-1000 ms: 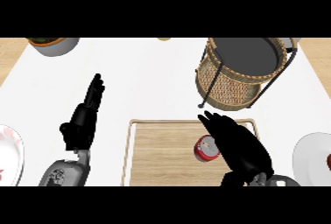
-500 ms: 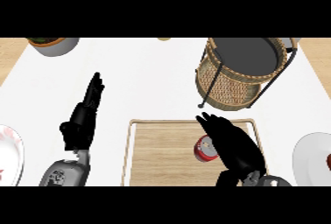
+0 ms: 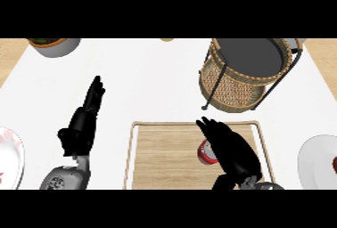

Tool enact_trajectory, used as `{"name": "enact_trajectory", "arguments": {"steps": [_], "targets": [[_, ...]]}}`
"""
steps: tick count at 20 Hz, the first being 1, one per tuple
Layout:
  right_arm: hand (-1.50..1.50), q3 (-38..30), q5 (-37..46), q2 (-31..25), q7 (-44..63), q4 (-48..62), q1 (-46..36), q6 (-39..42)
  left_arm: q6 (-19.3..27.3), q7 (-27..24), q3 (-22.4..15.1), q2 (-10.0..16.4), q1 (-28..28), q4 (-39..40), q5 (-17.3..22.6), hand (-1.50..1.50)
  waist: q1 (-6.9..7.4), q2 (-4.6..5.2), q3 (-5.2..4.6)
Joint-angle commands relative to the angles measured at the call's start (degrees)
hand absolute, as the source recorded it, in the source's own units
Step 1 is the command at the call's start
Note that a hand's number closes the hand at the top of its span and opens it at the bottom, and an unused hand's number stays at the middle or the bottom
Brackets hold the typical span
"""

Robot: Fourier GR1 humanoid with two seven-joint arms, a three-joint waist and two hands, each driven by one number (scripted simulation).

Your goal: Pick the can from the tray and place it in the tiered basket

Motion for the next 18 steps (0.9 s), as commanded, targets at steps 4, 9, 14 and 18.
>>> {"name": "enact_trajectory", "arguments": {"steps": [4, 9, 14, 18], "targets": [[1.50, 1.39, 7.89, 3.77, -3.89, 7.50, -2.90, -10.83, -0.78, 1.17, 0.16, -0.51, -0.16, -1.46, -0.18, 0.00, 0.18, 0.01, 0.01], [1.50, 5.61, 16.36, 1.94, -2.23, 10.26, -3.18, -11.64, -0.42, 0.51, 0.27, -0.96, -2.06, 1.30, -1.17, 0.00, 0.07, 0.03, -0.01], [1.50, 7.90, 21.14, 8.21, 15.72, 21.91, -7.06, -0.63, -1.04, 0.37, 0.62, -0.65, -2.42, 1.36, -0.33, 0.00, 1.40, 0.43, -0.16], [1.50, 10.37, 15.50, 8.35, 25.47, 24.65, -13.67, -2.00, -0.28, 0.72, -1.07, -1.52, 0.71, -0.64, -1.63, 0.00, 1.22, 0.11, -0.01]]}}
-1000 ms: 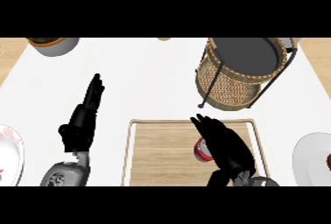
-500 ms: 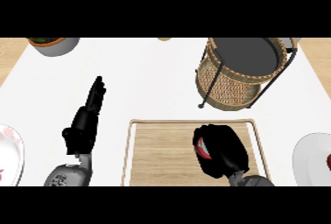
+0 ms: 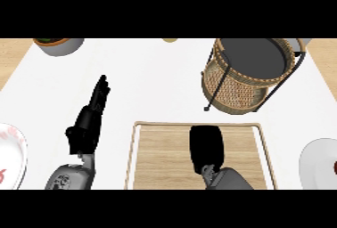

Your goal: Pick the can from the tray and place it in the tiered basket

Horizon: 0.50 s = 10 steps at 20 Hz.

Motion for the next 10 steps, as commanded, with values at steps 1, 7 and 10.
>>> {"name": "enact_trajectory", "arguments": {"steps": [1, 7, 10], "targets": [[1.50, 3.79, -2.59, 1.77, 9.40, 8.15, -4.22, -1.34, 1.42, 1.09, -1.10, -1.39, -0.25, -0.39, -1.53, 0.00, -0.13, 0.61, 0.42], [1.50, 1.92, -0.69, 1.80, 15.13, 3.72, -8.98, -1.89, -0.10, 1.36, -0.99, -0.84, 2.64, -2.30, -0.58, 0.00, -0.67, 0.41, 0.41], [1.50, 2.86, -0.84, 1.81, 21.51, -6.83, -11.06, 5.02, 1.38, 0.70, -1.40, -1.53, 1.88, -1.46, -2.10, 0.00, -1.06, 0.15, 0.38]]}}
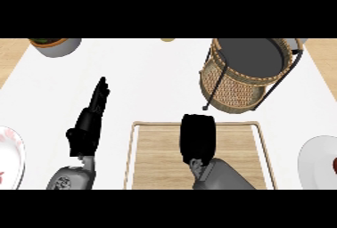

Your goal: Pick the can from the tray and place it in the tiered basket

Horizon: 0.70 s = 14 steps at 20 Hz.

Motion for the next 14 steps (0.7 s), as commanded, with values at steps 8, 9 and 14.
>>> {"name": "enact_trajectory", "arguments": {"steps": [8, 9, 14], "targets": [[1.50, -9.41, 2.31, 0.96, 13.39, -21.21, -13.20, 18.17, -1.21, 0.11, 2.15, 1.29, 0.13, 0.08, 1.59, 0.00, -1.14, -0.36, 0.00], [1.50, -11.15, 1.60, 0.96, 13.46, -22.28, -15.49, 20.65, -0.18, 0.09, 1.39, 0.65, 0.27, 0.85, 0.31, 0.00, -1.27, -0.44, -0.02], [1.50, -18.92, 0.45, 0.96, 12.53, -25.35, -21.94, 27.10, 0.65, 1.42, 0.52, -0.15, 0.56, -0.86, -0.43, 0.00, -1.04, -0.59, -0.02]]}}
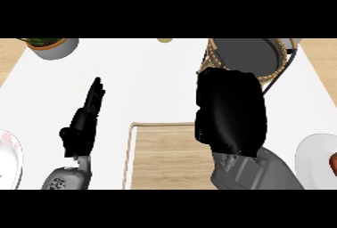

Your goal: Pick the can from the tray and place it in the tiered basket

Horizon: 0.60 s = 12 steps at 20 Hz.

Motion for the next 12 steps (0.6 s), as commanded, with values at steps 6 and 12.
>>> {"name": "enact_trajectory", "arguments": {"steps": [6, 12], "targets": [[1.50, -13.84, -8.15, 1.11, 12.91, -2.48, -11.58, 7.03, -1.30, -1.59, 1.43, 1.04, -2.11, 2.21, 0.79, 0.00, 0.80, 0.39, 0.02], [1.50, -17.53, -6.76, 1.13, 8.75, 8.12, -15.72, 3.71, 0.20, 0.48, -1.45, -1.64, -1.69, 0.53, -0.94, 0.00, 1.06, 0.59, 0.08]]}}
